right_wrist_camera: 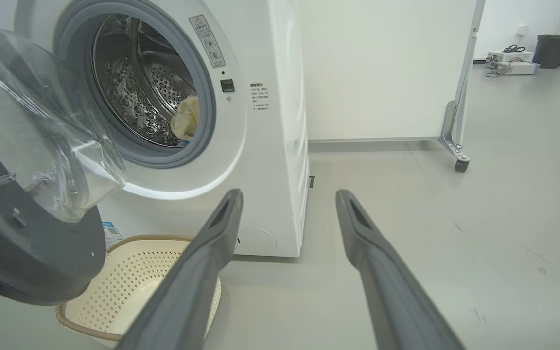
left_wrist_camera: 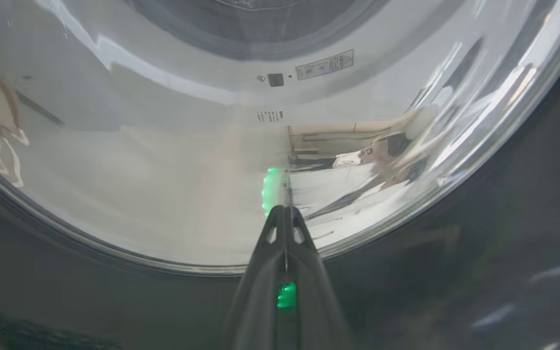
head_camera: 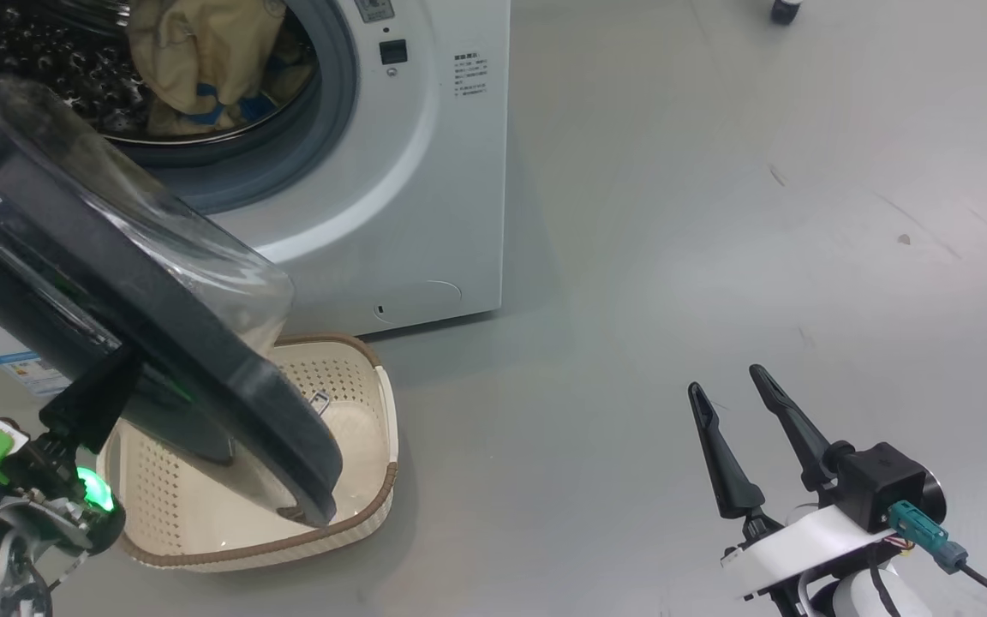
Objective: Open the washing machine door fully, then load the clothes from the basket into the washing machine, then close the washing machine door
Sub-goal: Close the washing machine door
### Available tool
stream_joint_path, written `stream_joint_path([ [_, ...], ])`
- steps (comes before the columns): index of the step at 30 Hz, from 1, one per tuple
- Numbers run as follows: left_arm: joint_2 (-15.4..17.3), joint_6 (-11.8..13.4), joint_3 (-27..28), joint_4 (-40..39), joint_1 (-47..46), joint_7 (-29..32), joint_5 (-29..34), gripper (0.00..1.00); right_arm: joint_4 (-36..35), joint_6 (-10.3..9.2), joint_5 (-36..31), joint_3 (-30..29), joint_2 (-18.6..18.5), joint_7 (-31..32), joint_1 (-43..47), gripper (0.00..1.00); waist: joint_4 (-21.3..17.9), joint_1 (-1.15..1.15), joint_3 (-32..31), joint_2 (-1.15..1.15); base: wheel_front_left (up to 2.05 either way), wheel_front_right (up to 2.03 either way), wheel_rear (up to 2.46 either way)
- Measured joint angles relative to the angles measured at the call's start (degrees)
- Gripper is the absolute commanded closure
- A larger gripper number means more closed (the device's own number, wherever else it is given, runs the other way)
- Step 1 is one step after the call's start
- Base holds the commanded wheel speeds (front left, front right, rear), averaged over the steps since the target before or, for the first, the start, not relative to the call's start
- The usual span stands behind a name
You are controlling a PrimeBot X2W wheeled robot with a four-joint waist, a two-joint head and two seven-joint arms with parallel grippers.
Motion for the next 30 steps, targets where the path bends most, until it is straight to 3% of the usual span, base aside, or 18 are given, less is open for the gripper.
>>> stream_joint_path([
  [9,-1.29,0.00,-0.01,0.76,-3.39,-2.33,0.30,1.00,0.36,0.27,0.00,0.40,0.07,-0.23,-1.30,0.00,-3.36,0.00,1.14,0.00,0.00,0.00,0.00],
  [30,-1.65,-0.56,1.93,3.74,-17.63,-13.93,7.82,1.00,0.01,0.99,0.62,-0.13,0.64,-0.51,-5.24,0.00,-10.22,0.00,8.86,0.00,0.00,0.00,0.00],
])
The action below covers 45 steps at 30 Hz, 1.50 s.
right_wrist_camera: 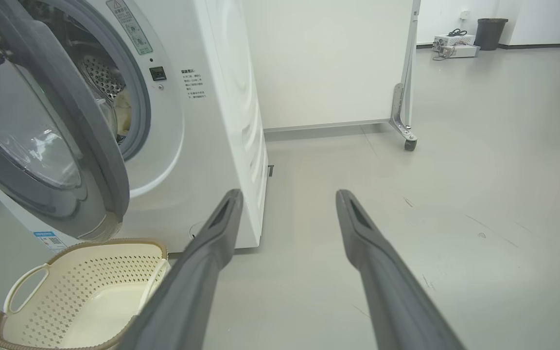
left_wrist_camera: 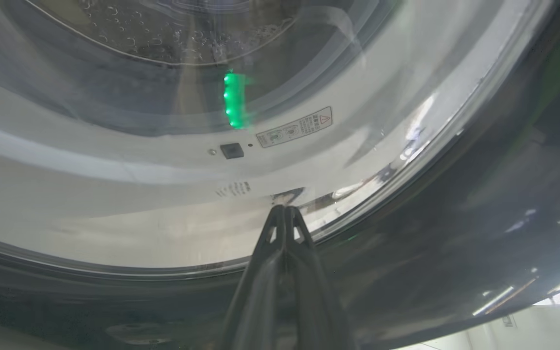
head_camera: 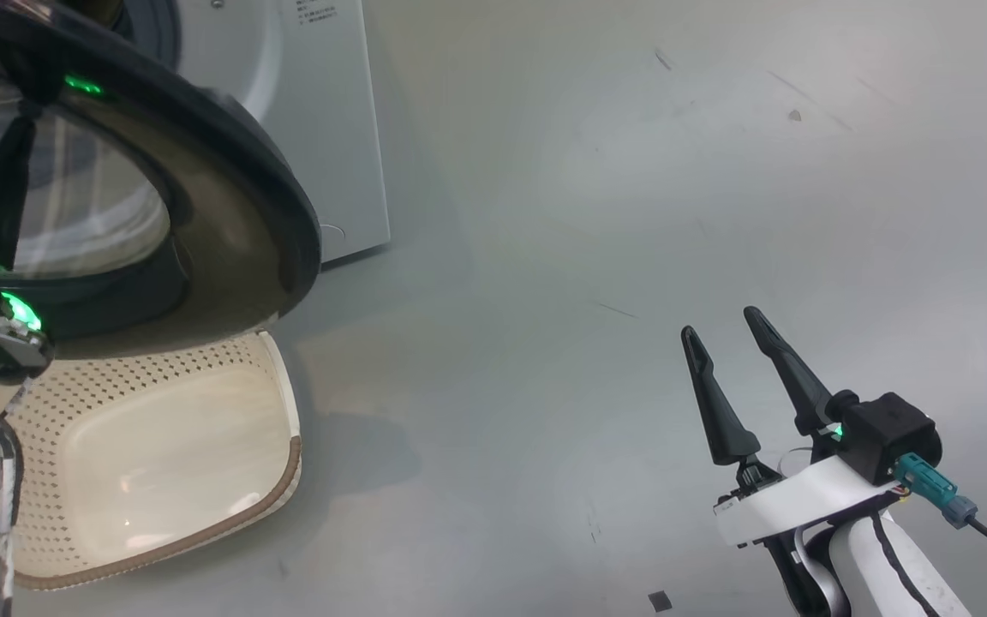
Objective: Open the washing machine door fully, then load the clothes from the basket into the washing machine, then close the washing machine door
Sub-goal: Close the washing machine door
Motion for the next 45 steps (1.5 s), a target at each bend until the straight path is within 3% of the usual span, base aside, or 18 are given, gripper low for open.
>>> stream_joint_path([
  [24,-0.45,-1.76,1.54,6.09,-11.93,-10.76,7.53,1.00,-0.24,0.68,0.38,-1.52,1.42,-0.45,-4.36,0.00,-2.93,0.00,6.70,0.00,0.00,0.00,0.00],
  [45,-1.63,-2.48,2.25,10.12,-12.39,-11.69,8.49,1.00,0.68,1.01,0.38,-3.05,2.49,-0.45,-5.09,0.00,-3.45,0.00,5.97,0.00,0.00,0.00,0.00],
])
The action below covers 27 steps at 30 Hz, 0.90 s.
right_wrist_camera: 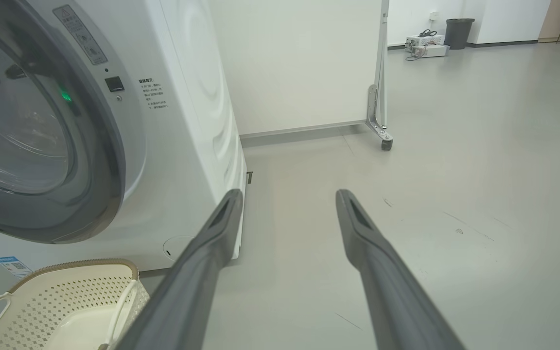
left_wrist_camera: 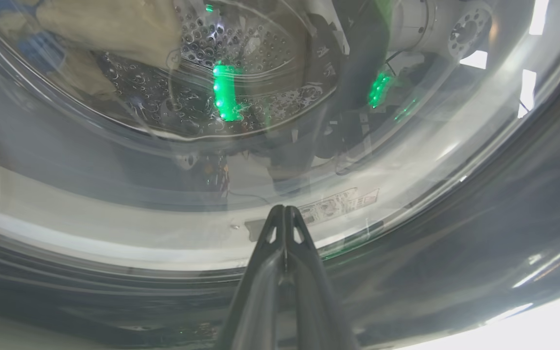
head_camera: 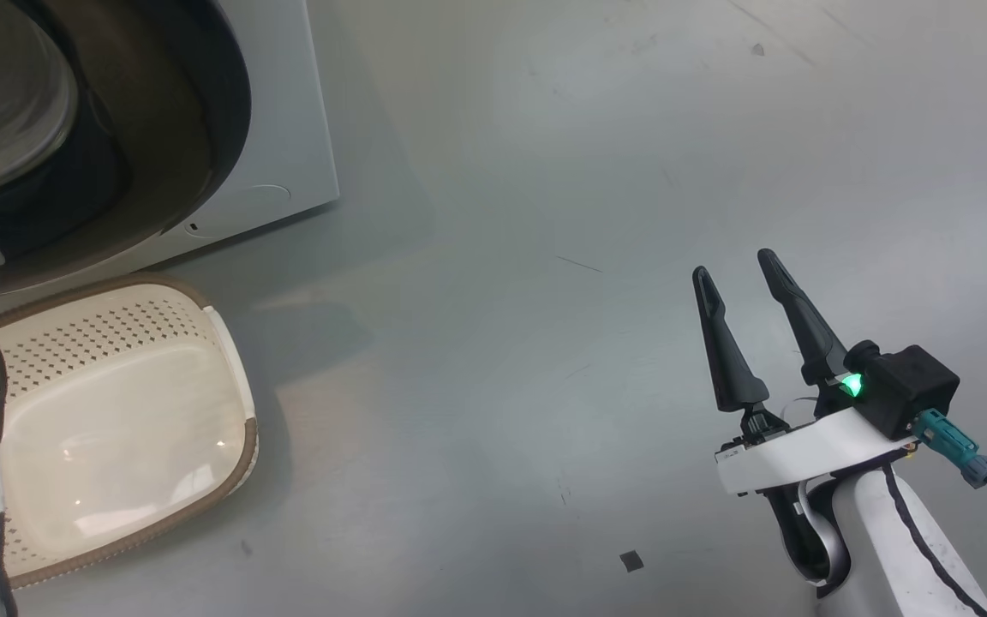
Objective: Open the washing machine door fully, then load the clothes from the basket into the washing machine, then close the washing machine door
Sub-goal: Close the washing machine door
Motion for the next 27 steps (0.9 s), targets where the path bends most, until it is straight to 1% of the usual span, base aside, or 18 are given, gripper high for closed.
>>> stream_joint_path([
  [6,-0.92,0.00,1.77,-3.48,5.46,-0.07,-0.70,1.00,0.25,0.00,-0.04,-0.91,0.12,-0.01,0.15,0.00,1.11,0.00,-1.19,0.00,0.00,0.00,0.00],
  [12,-3.61,-0.01,2.70,-8.24,11.61,-0.10,-1.92,1.00,0.31,0.01,-0.37,-2.08,-0.02,-0.01,0.89,0.00,2.98,0.00,-2.62,0.00,0.00,0.00,0.00],
  [13,-3.61,-0.01,2.70,-8.24,11.61,-0.10,-1.92,0.75,0.31,0.01,-0.37,-2.08,-0.02,-0.01,0.89,0.00,2.98,0.00,-2.62,0.00,0.00,0.00,0.00],
  [14,-3.96,-0.01,2.98,-8.98,12.44,-0.16,-2.03,0.58,0.32,0.01,-0.58,-2.33,-0.12,-0.01,1.31,0.00,3.35,0.00,-2.88,0.00,0.00,0.00,0.00],
  [15,-4.19,-0.01,3.31,-9.82,13.30,-0.30,-2.03,0.18,0.36,0.01,-0.68,-2.53,-0.25,-0.02,1.57,0.00,3.73,0.00,-3.12,0.00,0.00,0.00,0.00],
  [16,-4.63,-0.01,3.69,-10.83,14.20,-0.85,-2.03,0.00,0.40,0.01,-0.69,-2.69,-0.41,-0.02,1.68,0.00,4.14,0.00,-3.37,0.00,0.00,0.00,0.00],
  [23,-7.50,-0.01,4.98,-16.27,20.51,-3.80,-0.94,0.00,0.75,0.01,-1.22,-3.34,-1.14,-0.03,3.00,0.00,7.15,0.00,-5.33,0.00,0.00,0.00,0.00],
  [27,-8.47,-0.01,5.20,-19.92,24.07,-5.83,2.16,0.00,1.22,0.02,-1.86,-3.70,-1.37,-0.03,4.12,0.00,8.94,0.00,-6.75,0.00,0.00,0.00,0.00],
])
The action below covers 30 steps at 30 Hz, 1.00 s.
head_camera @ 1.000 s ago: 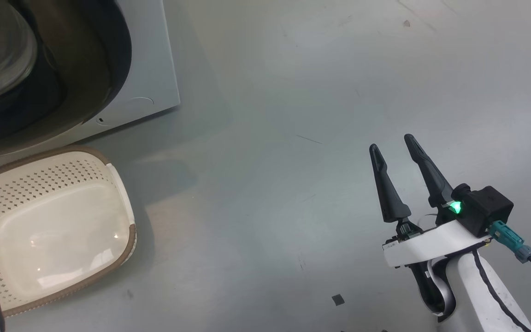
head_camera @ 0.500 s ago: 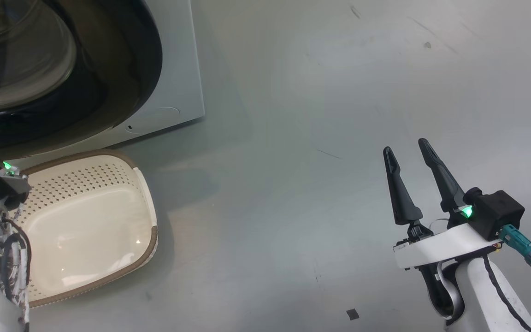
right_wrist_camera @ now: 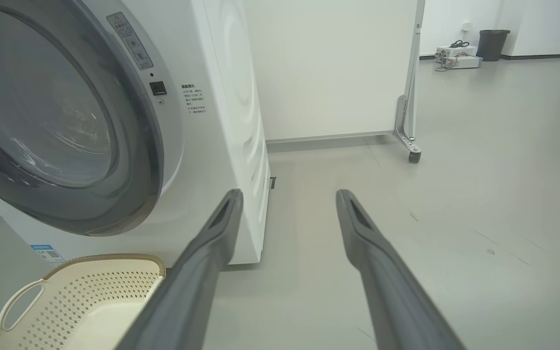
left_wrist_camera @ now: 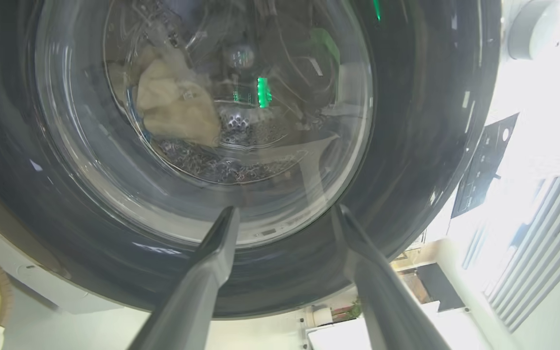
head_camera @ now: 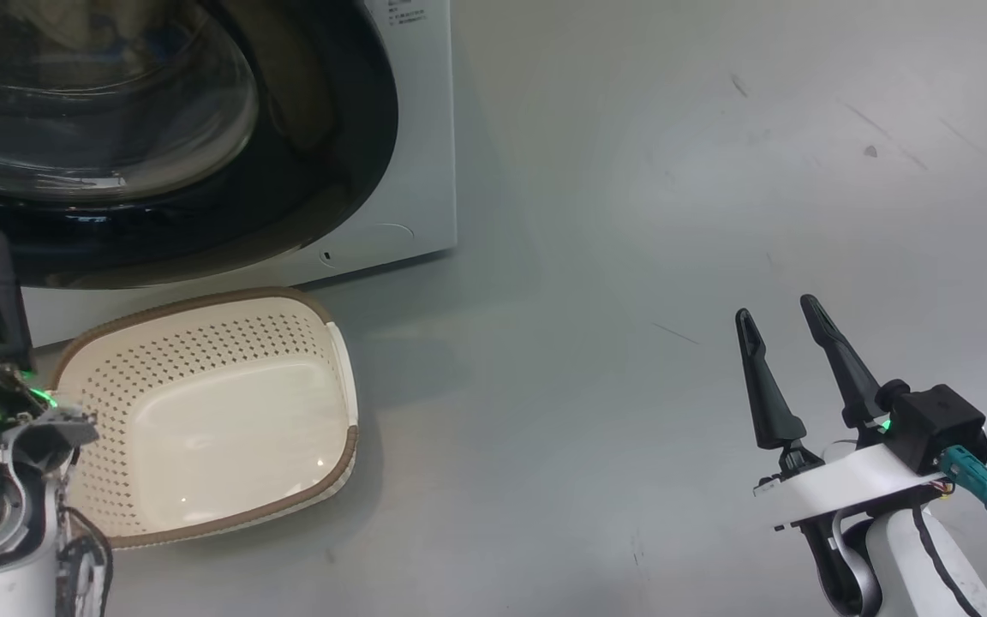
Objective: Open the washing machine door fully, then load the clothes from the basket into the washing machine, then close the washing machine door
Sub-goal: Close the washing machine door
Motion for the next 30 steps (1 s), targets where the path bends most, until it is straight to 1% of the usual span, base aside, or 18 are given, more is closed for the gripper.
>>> stream_joint_path([
  [1,-0.10,0.00,-0.30,-1.00,0.83,-0.56,1.01,0.00,0.03,0.00,-0.05,-0.16,-0.01,0.00,0.25,0.00,0.46,0.00,-0.36,0.00,0.00,0.00,0.00],
  [2,0.03,-0.01,-0.88,-1.87,1.70,-1.08,3.41,0.00,0.05,0.00,-0.22,-0.42,-0.05,0.00,0.64,0.00,0.95,0.00,-0.72,0.00,0.00,0.00,0.00],
  [7,2.01,-0.01,-4.87,-4.47,6.50,-3.81,13.14,0.00,0.13,0.00,-0.36,-1.19,-0.35,0.00,1.21,0.00,3.41,0.00,-2.53,0.00,0.00,0.00,0.00],
  [8,2.61,-0.01,-5.77,-5.00,7.50,-4.60,15.44,0.00,0.14,0.00,-0.37,-1.20,-0.38,0.00,1.55,0.00,3.87,0.00,-2.91,0.00,0.00,0.00,0.00],
  [9,4.12,-0.01,-7.57,-5.71,9.36,-5.90,19.94,0.00,0.40,0.00,-0.57,-1.21,-0.49,0.00,2.27,0.00,4.78,0.00,-3.73,0.00,0.00,0.00,0.00],
  [12,6.69,-0.02,-10.85,-6.52,12.29,-7.98,27.75,0.00,0.54,0.00,-0.85,-1.40,-0.77,0.00,3.18,0.00,6.05,0.00,-4.94,0.00,0.00,0.00,0.00],
  [13,6.97,-0.03,-11.40,-6.90,13.13,-9.05,29.38,0.00,0.69,0.00,-0.87,-1.40,-0.86,0.00,3.35,0.00,6.45,0.00,-5.37,0.00,0.00,0.00,0.00],
  [16,9.51,-0.07,-13.44,-6.87,16.10,-12.03,38.02,0.00,0.93,0.00,-0.96,-1.37,-0.96,0.00,4.12,0.00,7.50,0.00,-6.68,0.00,0.00,0.00,0.00],
  [18,11.85,-0.08,-14.63,-6.06,18.28,-13.46,44.42,0.00,1.02,-0.01,-0.96,-1.40,-0.97,0.00,4.93,0.00,8.19,0.00,-7.48,0.00,0.00,0.00,0.00],
  [21,12.51,0.05,-15.70,-5.30,20.76,-16.07,50.36,0.00,1.07,-0.01,-0.96,-1.36,-0.91,0.00,5.59,0.00,9.16,0.00,-8.48,0.00,0.00,0.00,0.00],
  [25,12.47,2.03,-18.49,-5.49,22.17,-17.75,56.73,0.00,1.07,-0.02,-1.05,-1.36,-0.98,0.00,6.21,0.00,10.22,0.00,-9.62,0.00,0.00,0.00,0.00],
  [30,12.39,5.43,-19.82,-5.06,24.86,-18.02,61.69,0.00,1.76,-0.03,-1.30,-1.09,-0.92,0.00,8.42,0.00,10.88,0.00,-10.99,0.00,0.00,0.00,0.00],
])
